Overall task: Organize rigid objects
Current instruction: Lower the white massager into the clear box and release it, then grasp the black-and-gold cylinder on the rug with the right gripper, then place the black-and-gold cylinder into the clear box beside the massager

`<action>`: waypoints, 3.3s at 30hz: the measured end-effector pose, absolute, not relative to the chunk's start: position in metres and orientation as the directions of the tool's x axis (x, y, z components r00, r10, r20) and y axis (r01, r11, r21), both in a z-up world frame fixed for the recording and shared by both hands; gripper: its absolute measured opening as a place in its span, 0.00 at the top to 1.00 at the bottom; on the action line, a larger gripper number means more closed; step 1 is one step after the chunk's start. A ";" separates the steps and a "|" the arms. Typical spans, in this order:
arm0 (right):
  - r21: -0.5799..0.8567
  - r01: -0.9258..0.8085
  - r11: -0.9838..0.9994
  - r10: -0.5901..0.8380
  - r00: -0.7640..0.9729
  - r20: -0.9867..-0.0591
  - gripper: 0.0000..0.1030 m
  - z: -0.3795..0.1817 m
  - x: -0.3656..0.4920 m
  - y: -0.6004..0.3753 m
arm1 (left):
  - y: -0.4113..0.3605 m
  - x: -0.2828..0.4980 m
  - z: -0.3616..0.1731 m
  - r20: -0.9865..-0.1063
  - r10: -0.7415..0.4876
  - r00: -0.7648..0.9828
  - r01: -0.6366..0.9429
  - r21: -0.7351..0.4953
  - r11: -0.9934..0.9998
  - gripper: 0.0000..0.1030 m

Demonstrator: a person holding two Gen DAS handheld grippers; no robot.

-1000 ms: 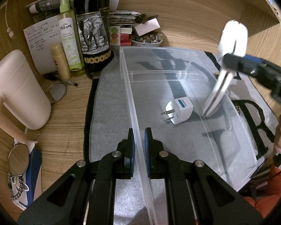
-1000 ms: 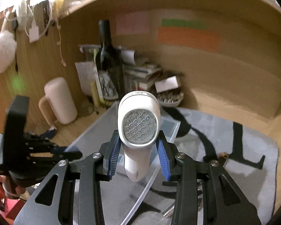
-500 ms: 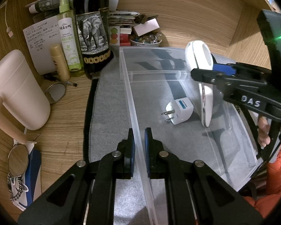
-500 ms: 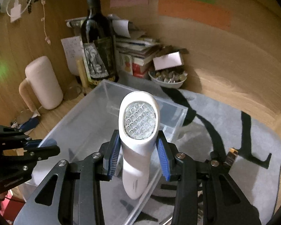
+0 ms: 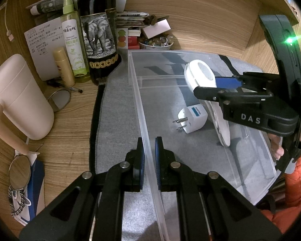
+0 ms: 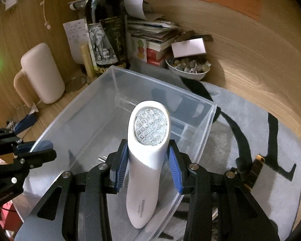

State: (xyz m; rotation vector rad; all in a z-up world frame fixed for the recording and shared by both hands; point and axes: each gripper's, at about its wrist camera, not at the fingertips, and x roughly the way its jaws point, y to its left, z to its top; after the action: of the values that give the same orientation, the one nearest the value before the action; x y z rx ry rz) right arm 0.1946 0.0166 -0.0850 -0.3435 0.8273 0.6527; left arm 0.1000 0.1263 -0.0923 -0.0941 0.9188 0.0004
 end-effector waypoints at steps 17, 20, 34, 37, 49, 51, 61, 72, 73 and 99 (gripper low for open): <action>-0.099 -0.620 0.778 0.421 0.631 -0.652 0.39 -0.043 0.177 -0.012 | 0.127 0.100 -0.093 -0.793 -0.039 0.608 -0.038 -0.078 0.996 0.92; -0.106 -0.591 0.799 0.408 0.664 -0.627 0.38 -0.032 0.176 -0.026 | 0.127 0.100 -0.093 -0.793 -0.039 0.608 -0.037 -0.078 0.996 0.92; -0.083 -0.367 0.927 0.225 0.719 -0.657 0.38 -0.041 0.209 -0.117 | 0.128 0.099 -0.093 -0.793 -0.037 0.608 -0.037 -0.075 0.997 0.92; -0.083 -0.339 0.937 0.189 0.693 -0.696 0.38 -0.059 0.217 -0.129 | 0.129 0.099 -0.094 -0.794 -0.036 0.607 -0.038 -0.074 0.997 0.92; -0.075 -0.297 0.952 0.122 0.591 -0.798 0.38 -0.112 0.250 -0.144 | 0.130 0.098 -0.094 -0.793 -0.036 0.608 -0.038 -0.075 0.996 0.91; -0.057 -0.304 0.951 0.137 0.582 -0.801 0.38 -0.114 0.256 -0.142 | 0.130 0.099 -0.094 -0.794 -0.037 0.607 -0.038 -0.075 0.996 0.92; -0.010 -0.345 0.939 0.192 0.548 -0.814 0.64 -0.123 0.276 -0.129 | 0.131 0.099 -0.095 -0.797 -0.028 0.603 -0.039 -0.065 0.997 0.92; -0.052 -0.369 0.928 0.193 0.595 -0.780 0.90 -0.113 0.262 -0.127 | 0.131 0.100 -0.096 -0.799 -0.026 0.601 -0.040 -0.063 0.997 0.92; -0.051 -0.370 0.928 0.197 0.600 -0.775 0.90 -0.111 0.260 -0.127 | 0.131 0.100 -0.096 -0.800 -0.024 0.600 -0.041 -0.061 0.997 0.91; -0.019 -0.587 0.810 0.466 0.661 -0.588 0.90 -0.023 0.182 -0.063 | 0.130 0.102 -0.096 -0.800 -0.016 0.600 -0.046 -0.055 0.997 0.92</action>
State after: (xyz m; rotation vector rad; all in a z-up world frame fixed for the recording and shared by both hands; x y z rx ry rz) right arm 0.1821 -0.0633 -0.0228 -0.2147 0.6023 0.6002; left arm 0.1021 0.1296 -0.0959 -0.0718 0.9277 0.0171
